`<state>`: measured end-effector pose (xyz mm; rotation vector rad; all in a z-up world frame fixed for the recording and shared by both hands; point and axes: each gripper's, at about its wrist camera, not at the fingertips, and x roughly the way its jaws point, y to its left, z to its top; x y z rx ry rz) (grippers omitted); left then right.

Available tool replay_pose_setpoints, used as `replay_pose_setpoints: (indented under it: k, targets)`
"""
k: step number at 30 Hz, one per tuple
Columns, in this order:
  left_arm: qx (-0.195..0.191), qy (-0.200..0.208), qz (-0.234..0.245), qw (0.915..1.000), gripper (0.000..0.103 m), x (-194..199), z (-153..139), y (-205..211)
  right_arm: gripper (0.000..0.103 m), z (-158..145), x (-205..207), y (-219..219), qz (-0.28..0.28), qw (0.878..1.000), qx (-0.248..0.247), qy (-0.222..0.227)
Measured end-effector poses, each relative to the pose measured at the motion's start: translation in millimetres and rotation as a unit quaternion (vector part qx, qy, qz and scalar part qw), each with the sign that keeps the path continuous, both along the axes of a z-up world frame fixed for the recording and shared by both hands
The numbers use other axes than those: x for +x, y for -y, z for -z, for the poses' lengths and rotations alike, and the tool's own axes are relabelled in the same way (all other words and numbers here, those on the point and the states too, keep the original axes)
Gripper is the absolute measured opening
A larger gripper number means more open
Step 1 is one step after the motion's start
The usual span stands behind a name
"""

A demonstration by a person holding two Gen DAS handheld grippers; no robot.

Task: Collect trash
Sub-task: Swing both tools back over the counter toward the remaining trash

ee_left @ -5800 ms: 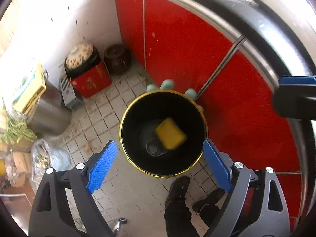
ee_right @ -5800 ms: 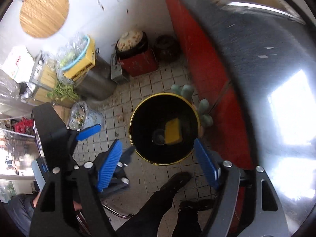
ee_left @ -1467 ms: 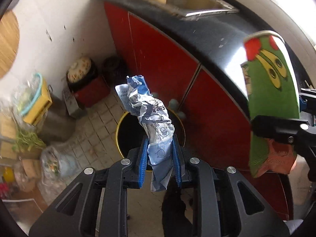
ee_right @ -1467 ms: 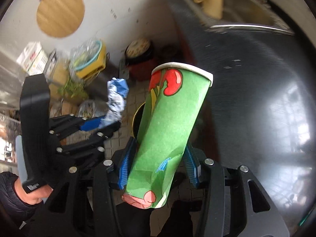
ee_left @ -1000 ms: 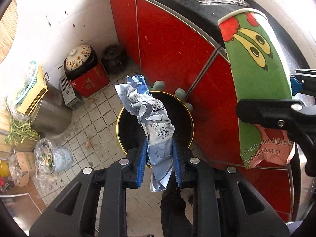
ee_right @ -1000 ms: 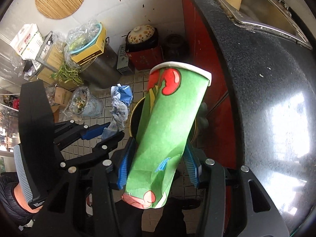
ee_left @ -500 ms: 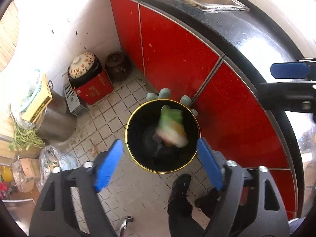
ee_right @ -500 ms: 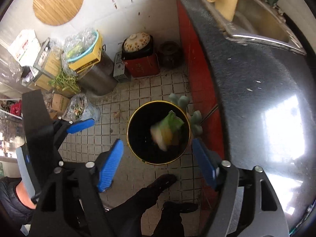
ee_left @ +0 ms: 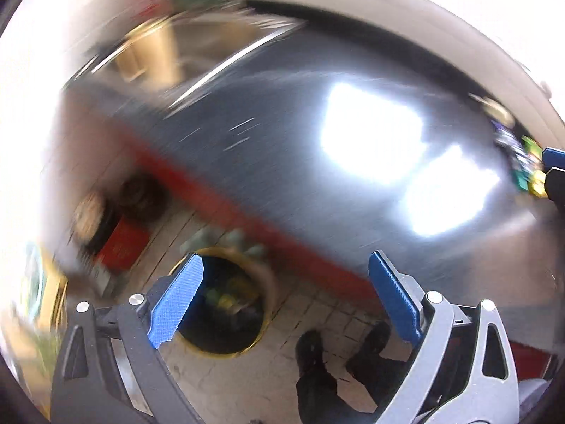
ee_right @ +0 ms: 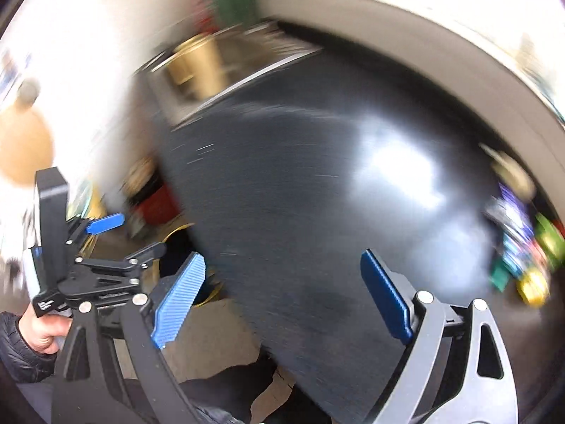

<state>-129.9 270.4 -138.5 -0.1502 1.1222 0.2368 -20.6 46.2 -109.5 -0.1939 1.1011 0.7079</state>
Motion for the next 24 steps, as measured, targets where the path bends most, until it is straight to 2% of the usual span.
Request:
replay_pose_setpoints:
  k: [2, 4, 8, 11, 14, 18, 24]
  targets:
    - [0.0, 0.004, 0.059, 0.9983, 0.092, 34.4, -11.5, 38.7, 0.087, -5.0, 10.2, 51.4, 0.061, 0.998, -0.001, 0.006]
    - [0.004, 0.011, 0.109, 0.994, 0.092, 61.8, -20.7, 74.7, 0.087, -10.4, 18.8, 113.3, 0.132, 0.991, 0.005, 0.007]
    - [0.012, 0.026, 0.204, 0.9786, 0.092, 105.0, -35.6, 153.6, 0.087, -14.8, 21.7, 213.5, 0.235, 0.972, 0.011, 0.013]
    - [0.023, 0.033, 0.253, 0.9667, 0.092, 120.8, -39.1, 198.5, 0.087, -11.2, 18.3, 266.5, 0.285, 0.958, 0.016, 0.011]
    - [0.042, 0.031, 0.296, 0.9537, 0.092, 140.0, -33.7, 236.7, 0.087, -4.0, 17.3, 301.8, 0.308, 0.951, 0.014, 0.009]
    - [0.054, 0.024, 0.324, 0.944, 0.092, 158.5, -21.7, 257.2, 0.087, 13.0, 24.9, 320.2, 0.315, 0.949, 0.014, 0.0]
    - [0.062, 0.009, 0.36, 0.9309, 0.092, 210.0, 14.0, 281.3, 0.086, 47.7, 67.3, 325.2, 0.277, 0.961, 0.003, -0.012]
